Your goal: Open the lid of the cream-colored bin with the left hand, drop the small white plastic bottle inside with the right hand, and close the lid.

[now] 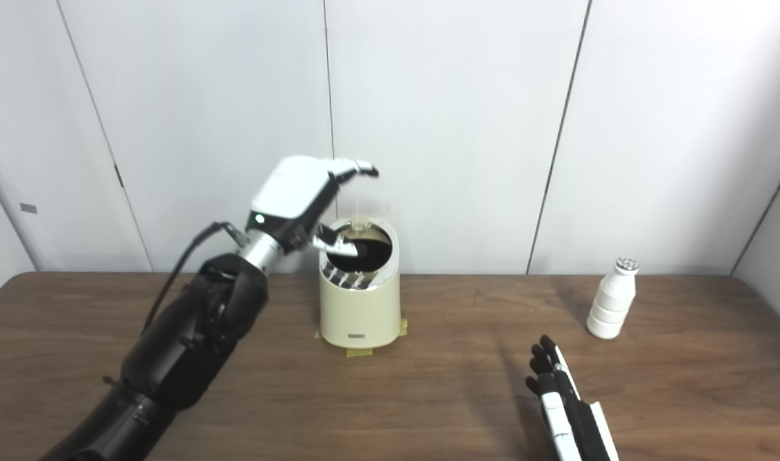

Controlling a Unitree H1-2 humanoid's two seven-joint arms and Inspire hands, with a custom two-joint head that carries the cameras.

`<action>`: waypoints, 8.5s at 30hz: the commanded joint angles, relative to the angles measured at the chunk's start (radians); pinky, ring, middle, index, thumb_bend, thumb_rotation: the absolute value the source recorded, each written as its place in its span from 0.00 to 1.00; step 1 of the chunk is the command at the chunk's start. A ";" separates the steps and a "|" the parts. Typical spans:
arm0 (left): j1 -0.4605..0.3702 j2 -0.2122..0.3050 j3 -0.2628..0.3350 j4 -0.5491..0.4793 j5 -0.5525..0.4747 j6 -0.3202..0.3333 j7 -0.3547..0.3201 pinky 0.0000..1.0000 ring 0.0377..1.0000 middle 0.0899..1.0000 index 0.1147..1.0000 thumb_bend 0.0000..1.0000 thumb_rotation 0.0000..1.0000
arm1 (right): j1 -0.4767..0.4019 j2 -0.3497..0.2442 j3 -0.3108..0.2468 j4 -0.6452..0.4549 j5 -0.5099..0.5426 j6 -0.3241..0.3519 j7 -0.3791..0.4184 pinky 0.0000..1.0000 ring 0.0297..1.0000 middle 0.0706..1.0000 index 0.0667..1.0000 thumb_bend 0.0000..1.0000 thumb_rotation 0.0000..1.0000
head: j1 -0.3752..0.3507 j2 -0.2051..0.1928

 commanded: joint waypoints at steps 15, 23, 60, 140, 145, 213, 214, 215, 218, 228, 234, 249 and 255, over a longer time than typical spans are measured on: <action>0.255 -0.076 0.243 -0.320 -0.369 0.109 -0.054 0.72 0.75 0.72 0.67 0.66 0.09 | 0.009 0.003 -0.025 -0.020 -0.011 -0.005 -0.033 0.84 0.90 0.90 0.91 0.59 0.67 | -0.013 0.019; 0.465 -0.090 0.330 -0.456 -0.600 0.203 -0.123 0.67 0.74 0.77 0.82 0.43 0.37 | -0.020 -0.058 -0.044 -0.009 -0.091 -0.060 -0.060 0.84 0.88 0.90 0.90 0.62 0.43 | -0.029 0.029; 0.696 0.005 0.398 -0.499 -0.747 0.282 -0.175 0.90 0.92 0.94 0.97 0.39 0.94 | -0.132 -0.173 -0.230 -0.203 -0.394 0.302 -0.210 0.82 0.85 0.88 0.87 0.90 0.22 | -0.381 0.061; 0.665 0.037 0.379 -0.650 -0.777 0.479 -0.195 0.93 0.93 0.95 0.97 0.17 0.61 | -0.636 -0.425 0.052 0.502 -0.488 0.383 -0.180 0.61 0.73 0.80 0.79 0.87 0.04 | -0.354 0.102; 0.672 0.050 0.364 -0.646 -0.752 0.469 -0.196 0.91 0.92 0.93 0.94 0.19 0.64 | -0.632 -0.409 0.041 0.511 -0.471 0.377 -0.194 0.60 0.68 0.72 0.75 0.85 0.01 | -0.348 0.103; 0.750 -0.043 0.310 -0.545 -0.667 0.309 -0.166 0.87 0.92 0.92 0.90 0.37 0.71 | -0.817 -0.051 0.278 0.103 -0.610 0.177 -0.153 0.41 0.42 0.46 0.44 0.52 0.00 | -0.063 0.063; 0.751 -0.045 0.311 -0.544 -0.667 0.307 -0.165 0.86 0.92 0.92 0.90 0.37 0.70 | -0.821 -0.046 0.282 0.116 -0.606 0.164 -0.155 0.41 0.43 0.46 0.44 0.52 0.00 | -0.058 0.063; 0.751 -0.047 0.312 -0.544 -0.668 0.306 -0.165 0.86 0.92 0.92 0.90 0.36 0.69 | -0.825 -0.041 0.286 0.129 -0.605 0.152 -0.158 0.42 0.43 0.46 0.43 0.52 0.00 | -0.056 0.062; 0.754 -0.051 0.314 -0.548 -0.669 0.304 -0.166 0.86 0.92 0.93 0.91 0.36 0.68 | -0.836 -0.021 0.289 0.178 -0.601 0.126 -0.168 0.46 0.44 0.46 0.43 0.52 0.00 | -0.050 0.062; 0.750 -0.068 0.304 -0.561 -0.660 0.309 -0.166 0.85 0.91 0.92 0.91 0.37 0.69 | -0.843 0.028 0.286 0.313 -0.570 0.064 -0.175 0.39 0.42 0.47 0.44 0.52 0.00 | -0.024 0.063; 0.752 -0.068 0.302 -0.568 -0.653 0.313 -0.160 0.84 0.90 0.90 0.89 0.37 0.70 | -0.842 0.016 0.289 0.367 -0.587 0.041 -0.191 0.40 0.42 0.46 0.45 0.52 0.00 | -0.020 0.065; 0.754 -0.066 0.304 -0.571 -0.660 0.319 -0.159 0.86 0.90 0.91 0.90 0.37 0.67 | -0.851 -0.018 0.282 0.455 -0.618 0.003 -0.255 0.37 0.41 0.45 0.46 0.50 0.00 | -0.024 0.069; 0.759 -0.063 0.299 -0.572 -0.654 0.313 -0.160 0.86 0.89 0.90 0.90 0.38 0.68 | -0.844 -0.028 0.285 0.455 -0.631 -0.007 -0.272 0.36 0.40 0.46 0.47 0.50 0.00 | -0.026 0.073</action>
